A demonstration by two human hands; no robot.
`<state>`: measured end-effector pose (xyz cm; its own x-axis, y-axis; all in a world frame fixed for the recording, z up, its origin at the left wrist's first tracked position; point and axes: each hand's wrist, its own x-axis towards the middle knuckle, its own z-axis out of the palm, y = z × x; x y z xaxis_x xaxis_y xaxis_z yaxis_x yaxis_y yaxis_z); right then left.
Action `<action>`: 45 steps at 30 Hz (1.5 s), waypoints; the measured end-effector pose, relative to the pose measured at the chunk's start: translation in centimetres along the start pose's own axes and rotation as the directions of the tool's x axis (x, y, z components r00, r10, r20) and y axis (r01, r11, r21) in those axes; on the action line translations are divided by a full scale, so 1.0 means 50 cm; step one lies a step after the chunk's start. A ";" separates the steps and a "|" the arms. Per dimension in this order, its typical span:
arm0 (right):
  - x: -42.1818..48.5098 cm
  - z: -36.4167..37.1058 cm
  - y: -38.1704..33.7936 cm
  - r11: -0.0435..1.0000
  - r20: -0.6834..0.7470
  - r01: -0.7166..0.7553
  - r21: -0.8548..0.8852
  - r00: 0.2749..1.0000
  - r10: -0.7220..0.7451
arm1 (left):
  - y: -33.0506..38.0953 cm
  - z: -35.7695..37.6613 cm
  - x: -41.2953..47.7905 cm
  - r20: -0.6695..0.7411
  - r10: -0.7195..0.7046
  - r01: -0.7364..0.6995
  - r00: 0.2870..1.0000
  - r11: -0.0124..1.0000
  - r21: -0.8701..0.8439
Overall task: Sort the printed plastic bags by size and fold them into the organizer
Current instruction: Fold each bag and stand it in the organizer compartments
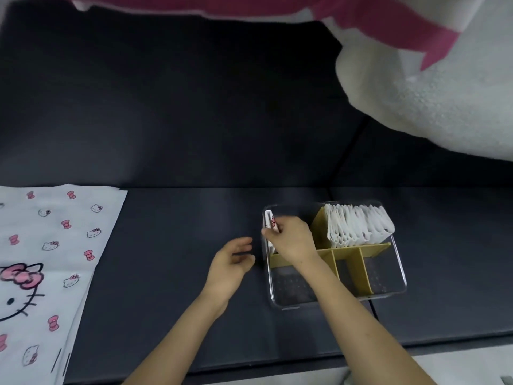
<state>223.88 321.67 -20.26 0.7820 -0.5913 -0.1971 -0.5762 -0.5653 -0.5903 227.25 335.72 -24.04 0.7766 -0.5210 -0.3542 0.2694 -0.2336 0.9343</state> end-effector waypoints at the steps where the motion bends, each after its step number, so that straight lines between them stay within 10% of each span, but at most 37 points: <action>1: -0.004 0.003 -0.001 1.000 -0.005 0.001 -0.018 1.000 -0.001 | -0.003 -0.007 -0.002 -0.015 -0.003 0.003 1.000 1.000 -0.005; 9: -0.046 0.042 -0.036 0.904 -0.177 0.042 -0.426 0.976 -0.129 | -0.020 -0.045 -0.026 -0.072 0.001 -0.002 0.997 1.000 -0.021; 21: -0.043 -0.004 -0.029 0.994 -0.160 -0.066 -0.085 0.986 0.052 | -0.042 -0.148 -0.037 -0.192 0.092 -0.049 0.977 0.976 0.214; 26: -0.052 -0.010 -0.019 0.956 -0.232 -0.077 -0.282 0.973 0.010 | -0.090 -0.293 -0.080 -0.265 0.393 -0.096 0.881 0.695 0.712; 32: -0.106 0.055 -0.078 0.892 -0.401 0.170 -0.420 0.847 -0.350 | -0.173 -0.473 -0.168 -0.404 0.284 0.274 0.870 0.404 0.873; 36: -0.167 0.178 -0.181 0.909 -0.147 0.389 -0.148 0.901 -0.409 | -0.203 -0.525 -0.221 -0.436 -0.058 0.439 0.898 0.206 0.875; 41: -0.216 0.319 -0.265 0.969 0.322 0.175 0.177 0.920 -0.225 | -0.210 -0.519 -0.272 -0.058 -0.016 0.059 0.998 0.141 0.988; 45: -0.227 0.379 -0.277 0.978 0.396 0.076 0.194 0.906 -0.149 | -0.236 -0.532 -0.284 0.190 0.123 -0.196 0.974 0.032 0.980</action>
<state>227.48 347.11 -24.69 0.8885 -0.2240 -0.4005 -0.4580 -0.4860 -0.7443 228.22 367.71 -28.93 0.6810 -0.6925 -0.2381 -0.7015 -0.7102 0.0592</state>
